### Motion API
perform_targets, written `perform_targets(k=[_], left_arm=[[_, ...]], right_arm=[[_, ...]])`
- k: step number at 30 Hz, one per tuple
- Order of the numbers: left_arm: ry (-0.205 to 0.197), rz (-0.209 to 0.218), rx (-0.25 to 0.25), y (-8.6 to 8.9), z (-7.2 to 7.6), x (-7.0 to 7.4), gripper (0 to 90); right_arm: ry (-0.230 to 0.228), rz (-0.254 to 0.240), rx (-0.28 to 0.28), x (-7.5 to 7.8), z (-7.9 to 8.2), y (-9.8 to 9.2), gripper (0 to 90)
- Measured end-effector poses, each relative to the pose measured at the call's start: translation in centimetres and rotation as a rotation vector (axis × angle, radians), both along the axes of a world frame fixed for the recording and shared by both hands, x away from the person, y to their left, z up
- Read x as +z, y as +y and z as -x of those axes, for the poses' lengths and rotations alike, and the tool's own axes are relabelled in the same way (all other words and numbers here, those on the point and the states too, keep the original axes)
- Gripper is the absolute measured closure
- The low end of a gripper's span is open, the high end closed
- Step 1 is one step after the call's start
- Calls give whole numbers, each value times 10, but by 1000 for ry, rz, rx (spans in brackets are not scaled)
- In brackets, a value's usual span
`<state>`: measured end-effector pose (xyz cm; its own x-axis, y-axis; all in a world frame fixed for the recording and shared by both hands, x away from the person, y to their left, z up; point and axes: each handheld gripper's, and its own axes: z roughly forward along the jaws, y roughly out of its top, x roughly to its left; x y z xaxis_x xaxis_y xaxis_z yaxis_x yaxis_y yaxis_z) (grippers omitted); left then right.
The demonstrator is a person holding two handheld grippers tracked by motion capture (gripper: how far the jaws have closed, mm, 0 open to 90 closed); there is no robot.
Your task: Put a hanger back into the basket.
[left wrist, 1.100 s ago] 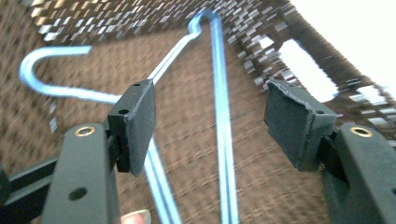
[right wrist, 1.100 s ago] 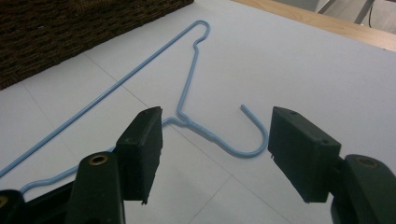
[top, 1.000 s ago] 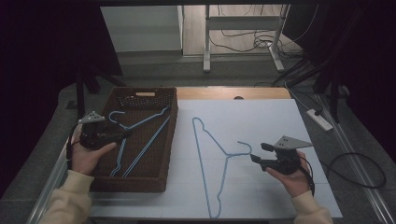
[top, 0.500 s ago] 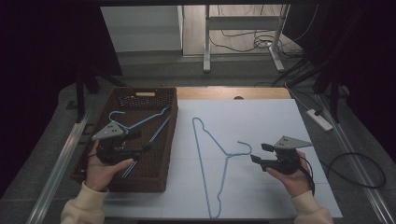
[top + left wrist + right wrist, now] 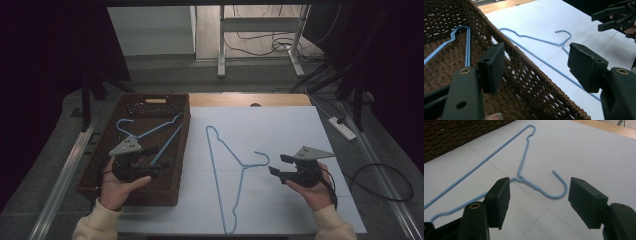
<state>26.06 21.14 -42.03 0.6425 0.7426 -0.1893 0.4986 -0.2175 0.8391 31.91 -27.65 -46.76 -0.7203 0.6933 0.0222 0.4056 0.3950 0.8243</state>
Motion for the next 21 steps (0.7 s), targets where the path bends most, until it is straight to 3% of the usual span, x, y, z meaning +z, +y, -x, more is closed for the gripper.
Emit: perform_targets(k=[13, 21], left_arm=[[-7, 0, 5, -2, 1, -6, 302], [-4, 4, -9, -1, 2, -5, 298]], right_arm=[[12, 8, 6, -1, -4, 1, 347], [80, 46, 24, 2, -23, 13, 336]])
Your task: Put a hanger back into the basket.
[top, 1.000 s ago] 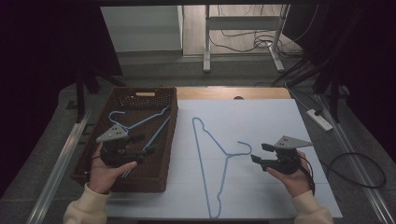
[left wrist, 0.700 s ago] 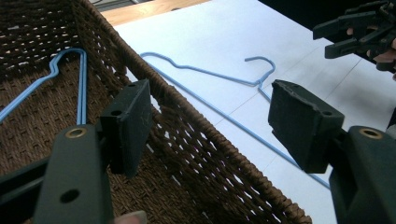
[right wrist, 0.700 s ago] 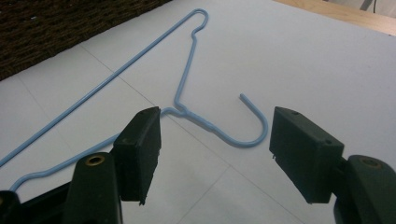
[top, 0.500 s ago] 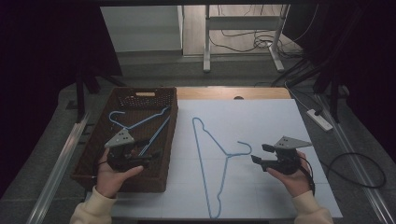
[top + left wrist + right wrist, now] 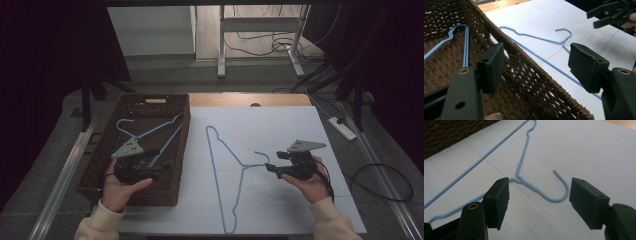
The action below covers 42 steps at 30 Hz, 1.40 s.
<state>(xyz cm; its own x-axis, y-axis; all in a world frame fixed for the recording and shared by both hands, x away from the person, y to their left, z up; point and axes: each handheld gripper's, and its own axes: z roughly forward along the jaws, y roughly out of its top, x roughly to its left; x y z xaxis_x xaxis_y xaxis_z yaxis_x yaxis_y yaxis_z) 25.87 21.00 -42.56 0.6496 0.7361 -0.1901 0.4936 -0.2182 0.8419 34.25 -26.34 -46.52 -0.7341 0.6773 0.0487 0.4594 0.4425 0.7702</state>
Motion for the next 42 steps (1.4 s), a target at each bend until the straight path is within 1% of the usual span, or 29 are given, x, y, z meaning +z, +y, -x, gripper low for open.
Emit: perform_targets(k=[3, 4, 7, 9, 10, 12, 13, 14, 15, 16, 17, 18, 21, 23, 25, 26, 29, 32, 35, 40, 42], left_arm=[[10, -4, -9, -1, -1, -2, 297], [13, -5, -10, -2, -1, -3, 297], [27, -16, -22, -4, -1, -5, 297], [31, -22, -29, -5, -2, -7, 297], [34, -23, -29, -5, -2, -8, 297], [39, -24, -30, -5, -2, -9, 297], [40, -25, -31, -5, -3, -10, 297], [40, -25, -31, -5, -3, -10, 297], [42, -25, -32, -5, -3, -10, 297], [42, -25, -33, -6, -3, -11, 297], [42, -26, -31, -6, -3, -11, 296], [41, -27, -31, -6, -3, -11, 296], [45, -27, -31, -6, -3, -12, 296], [45, -28, -33, -7, -3, -12, 296], [45, -29, -36, -7, -3, -12, 296], [45, -29, -38, -7, -3, -12, 296], [47, -29, -42, -8, -3, -12, 296], [46, -33, -46, -9, -3, -13, 296], [49, -35, -48, -9, -3, -13, 296], [51, -36, -50, -10, -3, -14, 296], [52, -37, -51, -11, -3, -14, 296]], right_arm=[[31, 32, 8, 1, -14, 10, 344], [42, 52, 10, 1, -19, 14, 350], [69, 83, 25, 2, -32, 22, 399], [90, 107, 23, 0, -43, 27, 479], [114, 120, 36, -3, -50, 31, 531], [138, 137, 46, -7, -57, 34, 612], [159, 151, 55, -10, -62, 37, 671], [167, 178, 53, -12, -65, 39, 730], [167, 178, 53, -12, -65, 39, 730], [161, 216, 49, -14, -68, 41, 790], [176, 239, 54, -17, -74, 43, 892], [176, 239, 54, -17, -74, 43, 892], [201, 277, 71, -20, -80, 47, 900], [207, 309, 89, -22, -82, 49, 900], [216, 318, 107, -24, -83, 50, 900], [218, 330, 111, -24, -82, 50, 900], [225, 364, 118, -27, -81, 50, 900], [225, 403, 113, -30, -80, 47, 900], [232, 421, 110, -31, -78, 42, 900], [249, 410, 112, -32, -75, 35, 900], [254, 422, 112, -31, -70, 33, 900]])
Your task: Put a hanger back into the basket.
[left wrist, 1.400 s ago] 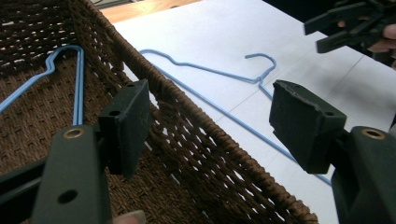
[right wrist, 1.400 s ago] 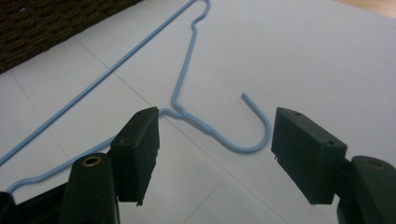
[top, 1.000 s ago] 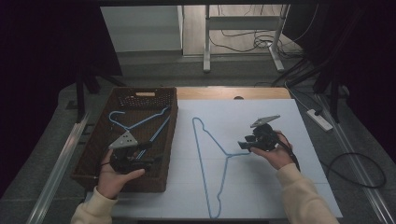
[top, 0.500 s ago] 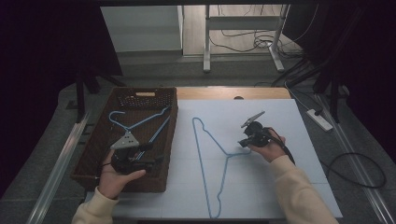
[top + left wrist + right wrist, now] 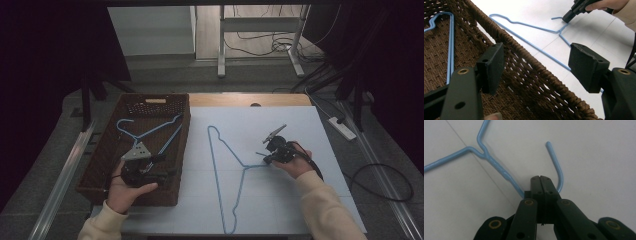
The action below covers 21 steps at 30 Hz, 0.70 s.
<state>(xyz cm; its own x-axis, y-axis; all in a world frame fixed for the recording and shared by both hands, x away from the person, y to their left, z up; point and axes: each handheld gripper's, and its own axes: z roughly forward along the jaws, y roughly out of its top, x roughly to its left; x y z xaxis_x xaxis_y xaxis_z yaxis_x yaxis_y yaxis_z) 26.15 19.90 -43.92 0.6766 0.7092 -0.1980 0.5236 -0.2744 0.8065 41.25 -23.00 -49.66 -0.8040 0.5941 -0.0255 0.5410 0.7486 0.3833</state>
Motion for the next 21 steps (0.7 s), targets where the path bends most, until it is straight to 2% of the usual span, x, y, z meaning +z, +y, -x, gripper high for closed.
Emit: perform_targets(k=[5, 10, 17, 21], left_arm=[[-2, 6, 0, 1, 0, 1, 296], [-2, 8, 0, 0, 0, 1, 296], [-3, 8, 2, -1, 0, 2, 296], [-1, 8, 1, -1, 0, 1, 296]], right_arm=[[15, 9, -9, 1, 14, -7, 900], [35, 10, -28, 2, 37, -18, 900], [59, -40, -76, 0, 74, -31, 900], [62, -47, -83, 0, 82, -32, 900]])
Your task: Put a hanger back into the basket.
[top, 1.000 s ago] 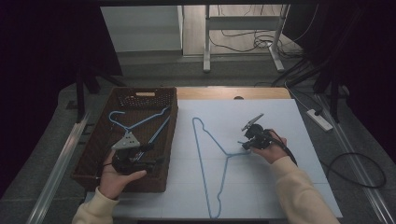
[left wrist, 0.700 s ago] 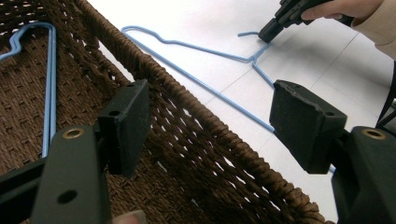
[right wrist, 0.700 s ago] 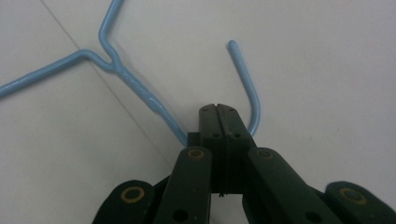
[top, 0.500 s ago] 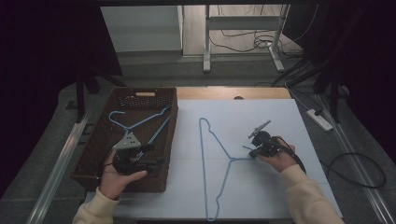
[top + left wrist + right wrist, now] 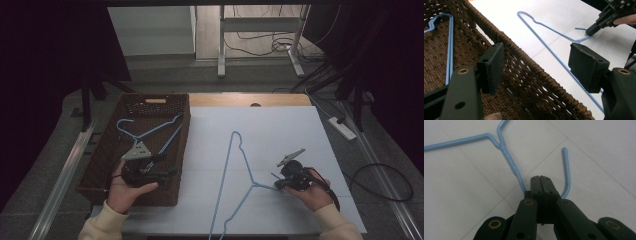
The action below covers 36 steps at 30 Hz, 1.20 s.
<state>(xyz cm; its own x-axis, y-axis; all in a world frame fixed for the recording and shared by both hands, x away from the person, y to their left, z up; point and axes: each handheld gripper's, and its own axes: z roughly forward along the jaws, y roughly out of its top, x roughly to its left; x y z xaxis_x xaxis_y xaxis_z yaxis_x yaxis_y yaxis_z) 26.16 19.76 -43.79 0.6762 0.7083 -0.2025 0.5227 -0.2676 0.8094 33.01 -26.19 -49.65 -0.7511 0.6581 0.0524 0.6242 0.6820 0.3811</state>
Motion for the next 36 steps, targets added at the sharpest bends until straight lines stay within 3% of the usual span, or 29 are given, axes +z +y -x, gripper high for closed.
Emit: perform_targets(k=[4, 7, 10, 14, 18, 26, 29, 34, 36], left_arm=[[0, 0, -2, 0, 0, 0, 296], [1, 1, -3, 0, 0, 0, 296], [2, 2, -3, 0, 0, -1, 297], [0, 4, -5, 0, 0, 0, 297], [0, 6, -7, -1, 0, 0, 297], [-4, 7, -12, -3, 2, 1, 297], [-6, 5, -14, -4, 2, 2, 297], [-8, 4, -17, -5, 3, 3, 297], [-8, 4, -18, -6, 4, 3, 297]], right_arm=[[-9, -2, 25, 1, 0, 3, 900], [-30, -14, 86, 7, -2, 9, 900], [-32, -5, 141, 9, -6, 18, 847], [-21, 23, 217, 8, -11, 29, 662], [-5, 72, 270, 5, -13, 36, 592], [10, 162, 305, 3, -13, 46, 610], [30, 205, 350, 4, -13, 54, 695], [68, 220, 374, 5, -14, 59, 845], [58, 232, 391, 5, -13, 60, 853]])
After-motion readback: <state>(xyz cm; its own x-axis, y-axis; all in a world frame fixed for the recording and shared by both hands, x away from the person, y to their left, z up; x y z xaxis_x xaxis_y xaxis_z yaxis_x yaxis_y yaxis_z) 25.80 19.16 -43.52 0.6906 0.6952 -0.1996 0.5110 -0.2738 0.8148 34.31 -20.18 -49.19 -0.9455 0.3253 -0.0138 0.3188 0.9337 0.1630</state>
